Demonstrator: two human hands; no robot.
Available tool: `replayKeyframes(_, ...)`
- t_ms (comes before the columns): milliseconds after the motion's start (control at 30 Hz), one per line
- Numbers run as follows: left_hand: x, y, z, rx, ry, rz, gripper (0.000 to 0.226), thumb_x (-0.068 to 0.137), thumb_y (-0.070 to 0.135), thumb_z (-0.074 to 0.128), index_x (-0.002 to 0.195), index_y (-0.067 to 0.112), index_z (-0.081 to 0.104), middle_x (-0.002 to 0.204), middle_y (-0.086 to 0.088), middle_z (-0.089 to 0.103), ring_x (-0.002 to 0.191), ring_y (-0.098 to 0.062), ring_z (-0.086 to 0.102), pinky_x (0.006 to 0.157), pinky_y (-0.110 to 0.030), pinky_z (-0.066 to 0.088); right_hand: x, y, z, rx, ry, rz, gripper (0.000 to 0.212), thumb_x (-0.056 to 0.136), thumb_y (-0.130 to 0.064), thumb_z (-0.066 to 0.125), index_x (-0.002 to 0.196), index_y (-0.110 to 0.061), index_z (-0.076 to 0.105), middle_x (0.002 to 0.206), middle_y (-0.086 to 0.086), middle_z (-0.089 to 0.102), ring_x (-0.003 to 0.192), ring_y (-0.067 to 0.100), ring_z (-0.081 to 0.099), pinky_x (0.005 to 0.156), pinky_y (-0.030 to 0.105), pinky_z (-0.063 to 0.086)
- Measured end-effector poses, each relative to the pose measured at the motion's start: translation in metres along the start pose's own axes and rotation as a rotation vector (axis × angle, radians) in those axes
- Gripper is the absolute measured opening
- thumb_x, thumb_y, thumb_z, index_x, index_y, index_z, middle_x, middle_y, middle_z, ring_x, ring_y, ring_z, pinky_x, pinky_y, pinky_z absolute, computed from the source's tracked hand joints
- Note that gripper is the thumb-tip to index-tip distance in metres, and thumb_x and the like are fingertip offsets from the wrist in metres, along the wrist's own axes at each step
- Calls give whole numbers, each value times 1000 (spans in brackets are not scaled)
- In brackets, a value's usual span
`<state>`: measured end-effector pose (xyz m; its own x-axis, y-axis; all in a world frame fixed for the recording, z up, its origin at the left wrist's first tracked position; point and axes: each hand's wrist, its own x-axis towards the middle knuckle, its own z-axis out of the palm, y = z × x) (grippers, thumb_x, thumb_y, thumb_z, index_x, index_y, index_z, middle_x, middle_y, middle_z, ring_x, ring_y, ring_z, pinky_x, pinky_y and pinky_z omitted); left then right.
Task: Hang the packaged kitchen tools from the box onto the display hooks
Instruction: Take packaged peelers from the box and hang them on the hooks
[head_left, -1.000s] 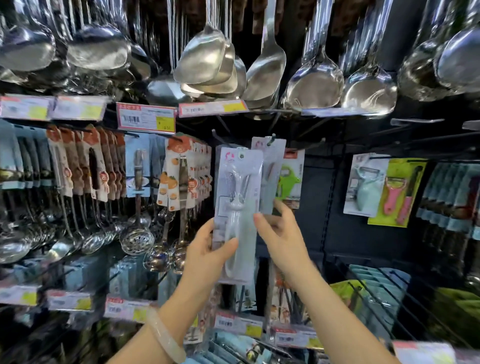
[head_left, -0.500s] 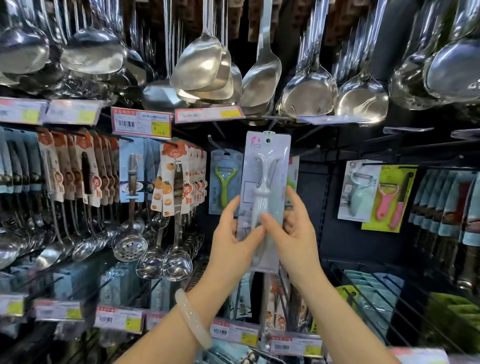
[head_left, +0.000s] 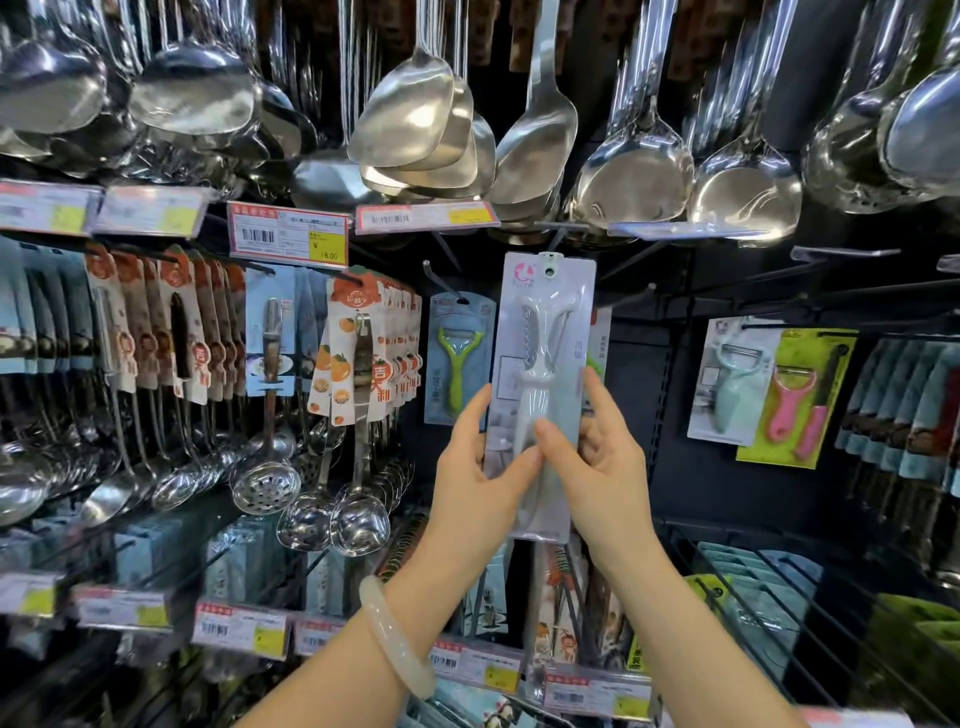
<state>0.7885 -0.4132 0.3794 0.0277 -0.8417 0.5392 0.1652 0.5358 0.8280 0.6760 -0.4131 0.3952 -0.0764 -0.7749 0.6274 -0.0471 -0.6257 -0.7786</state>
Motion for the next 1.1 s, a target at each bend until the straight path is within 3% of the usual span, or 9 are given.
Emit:
replayKeyframes(233, 5, -11, -1, 44, 11, -43, 70, 87, 5, 64, 146, 23, 31, 140, 2, 50, 123, -14, 53, 100, -35, 48, 3, 14, 2, 0, 24, 33, 66, 89, -9, 61, 145, -29, 30, 108, -2, 67, 94, 3, 66, 76, 17, 52)
replayKeyframes(333, 17, -14, -1, 154, 5, -63, 71, 89, 9, 63, 148, 23, 26, 138, 7, 47, 125, -8, 49, 96, -19, 45, 15, 21, 3, -47, 36, 70, 65, 90, -13, 62, 145, -30, 31, 103, 0, 66, 87, 2, 66, 69, 12, 50)
replayKeyframes(400, 26, -17, 0, 233, -18, -101, 75, 89, 14, 64, 150, 25, 21, 139, 6, 47, 122, -10, 51, 93, -21, 45, 25, 28, 4, -91, 41, 95, 65, 90, -15, 62, 145, -29, 31, 107, 3, 65, 87, 3, 64, 66, 9, 49)
replayKeyframes(567, 52, -24, 3, 435, -120, -235, 80, 91, 19, 62, 151, 26, 9, 122, 13, 51, 83, 5, 51, 63, -7, 41, 50, 48, 4, -158, -1, 171, 64, 94, -19, 57, 147, -36, 24, 146, -2, 42, 129, 15, 46, 105, 35, 43)
replayKeyframes(633, 58, -33, 1, 595, -155, -350, 91, 90, 26, 63, 152, 20, -3, 135, 1, 47, 104, -13, 56, 75, -15, 46, 51, 52, 1, -220, -35, 189, 64, 94, -21, 56, 148, -32, 23, 144, -3, 43, 128, 14, 45, 103, 32, 43)
replayKeyframes(700, 55, -43, 0, 835, -199, -480, 99, 88, 31, 62, 150, 15, -13, 148, -17, 30, 127, -33, 43, 97, -33, 44, 45, 59, -5, -390, -100, 198, 63, 94, -20, 56, 148, -23, 24, 133, -4, 46, 122, 14, 47, 92, 19, 43)
replayKeyframes(767, 43, -55, 1, 1092, -286, -526, 94, 90, 34, 58, 150, 10, -10, 152, -19, 18, 136, -37, 29, 108, -42, 34, 33, 72, -13, -677, -199, 294, 71, 94, -25, 56, 151, -18, 14, 142, 4, 34, 129, 21, 38, 99, 24, 37)
replayKeyframes(867, 21, -67, 5, 1307, -389, -445, 89, 92, 37, 55, 151, 9, -5, 157, -18, 5, 144, -36, 11, 114, -47, 20, 13, 91, -27, -1115, -317, 400, 78, 94, -35, 53, 152, -22, 3, 156, 8, 10, 141, 32, 18, 110, 41, 30)
replayKeyframes(1100, 2, -80, 51, 1416, -568, -83, 81, 94, 29, 51, 151, 10, -2, 159, -18, -3, 146, -33, -1, 117, -48, 9, -27, 85, -64, -1375, -296, 312, 73, 94, -27, 49, 152, -20, 4, 159, 11, 4, 145, 30, 6, 116, 42, 14)
